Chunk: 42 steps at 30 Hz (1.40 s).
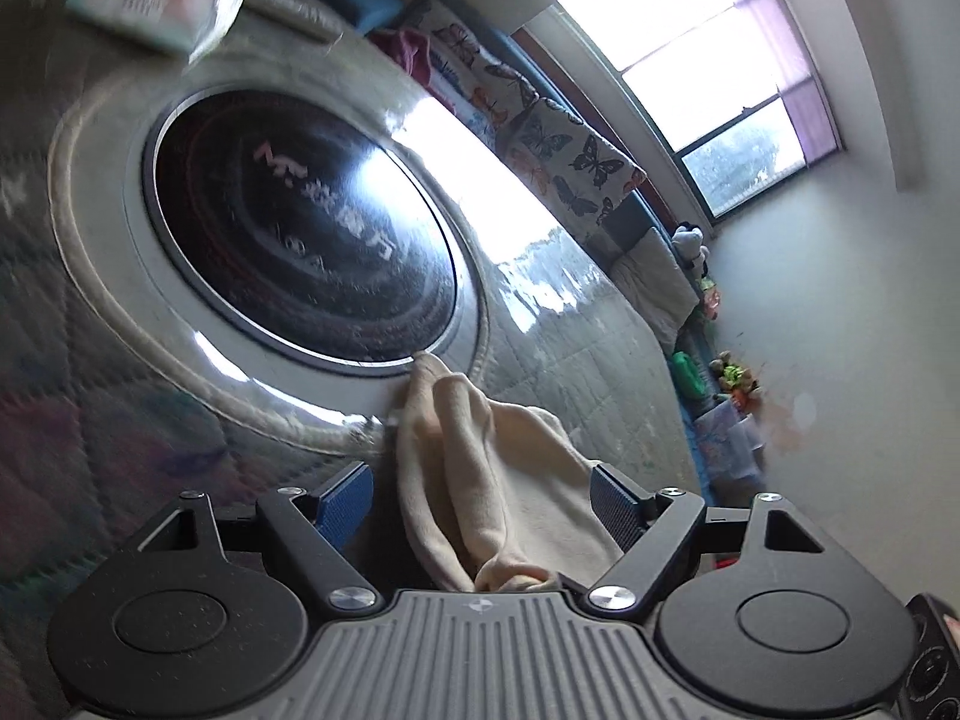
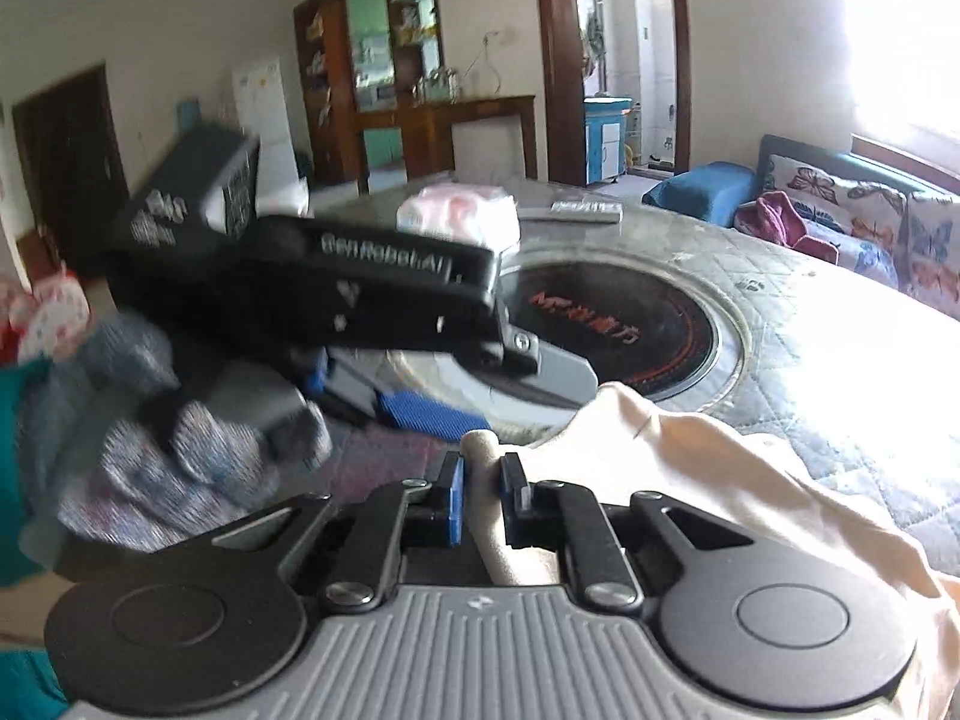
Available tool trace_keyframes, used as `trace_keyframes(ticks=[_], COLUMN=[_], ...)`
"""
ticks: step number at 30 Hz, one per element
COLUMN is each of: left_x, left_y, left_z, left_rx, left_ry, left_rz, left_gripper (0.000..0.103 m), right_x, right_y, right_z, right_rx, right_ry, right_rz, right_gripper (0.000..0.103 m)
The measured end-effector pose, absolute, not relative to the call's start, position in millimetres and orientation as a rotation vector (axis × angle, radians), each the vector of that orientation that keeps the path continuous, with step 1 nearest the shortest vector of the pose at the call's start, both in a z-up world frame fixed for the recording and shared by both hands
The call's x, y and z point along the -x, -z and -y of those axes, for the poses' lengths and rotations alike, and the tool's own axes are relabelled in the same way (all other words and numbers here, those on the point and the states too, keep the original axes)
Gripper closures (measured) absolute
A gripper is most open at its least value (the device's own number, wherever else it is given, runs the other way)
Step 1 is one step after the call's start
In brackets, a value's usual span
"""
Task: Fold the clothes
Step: 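Grasp the sweatshirt edge with the left gripper while the right gripper grasps beside it, then lift the edge with both grippers and fold the sweatshirt over in half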
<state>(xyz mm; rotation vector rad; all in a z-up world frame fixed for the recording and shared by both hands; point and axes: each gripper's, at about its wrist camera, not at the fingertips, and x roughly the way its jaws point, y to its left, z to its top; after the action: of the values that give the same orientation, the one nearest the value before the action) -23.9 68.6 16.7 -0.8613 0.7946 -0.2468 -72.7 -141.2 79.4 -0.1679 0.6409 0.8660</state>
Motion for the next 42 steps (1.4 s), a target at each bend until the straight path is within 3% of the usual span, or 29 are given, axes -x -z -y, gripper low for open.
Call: trace_keyframes(ticks=[4,7,10,12,16,23,37,39,41,42], left_x=[15.0,10.6,10.0,11.2,14.4,17.9,21.5,21.8,22.4,23.6], left_y=[-3.9,9.7,18.3,20.2,22.3,15.5,5.2,3.0,-0.9,-3.4], left_z=[-66.7,-70.1,-74.1,-76.2,-79.3,-70.8,-51.6,-47.2,-41.6,-38.5], left_rx=[0.961,1.047,1.080,1.072,1.042,0.956,0.816,0.785,0.734,0.706], left_ry=[0.272,0.273,0.267,0.253,0.236,0.233,0.215,0.213,0.209,0.208], left_rz=[-0.840,-0.868,-0.874,-0.875,-0.884,-0.870,-0.853,-0.846,-0.835,-0.829], left_gripper=[0.027,0.042,0.065,0.085,0.088,0.088,0.088,0.088,0.088,0.088], right_x=[75.6,78.1,83.6,86.7,94.4,92.1,41.2,41.7,42.9,44.1], right_y=[-83.3,-85.7,-81.4,-76.4,-75.1,-70.0,-22.3,-21.2,-20.7,-21.0], right_z=[151.6,158.6,158.0,156.4,168.8,232.3,339.0,338.9,338.6,338.6], right_rx=[0.143,0.129,0.153,0.172,0.143,0.056,-0.166,-0.179,-0.182,-0.183], right_ry=[-0.882,-0.894,-0.910,-0.909,-0.862,-0.633,-0.273,-0.286,-0.299,-0.304], right_rz=[-0.643,-0.643,-0.638,-0.636,-0.636,-0.636,-0.698,-0.694,-0.690,-0.685], right_gripper=[0.092,0.092,0.092,0.092,0.081,0.075,0.073,0.074,0.089,0.092])
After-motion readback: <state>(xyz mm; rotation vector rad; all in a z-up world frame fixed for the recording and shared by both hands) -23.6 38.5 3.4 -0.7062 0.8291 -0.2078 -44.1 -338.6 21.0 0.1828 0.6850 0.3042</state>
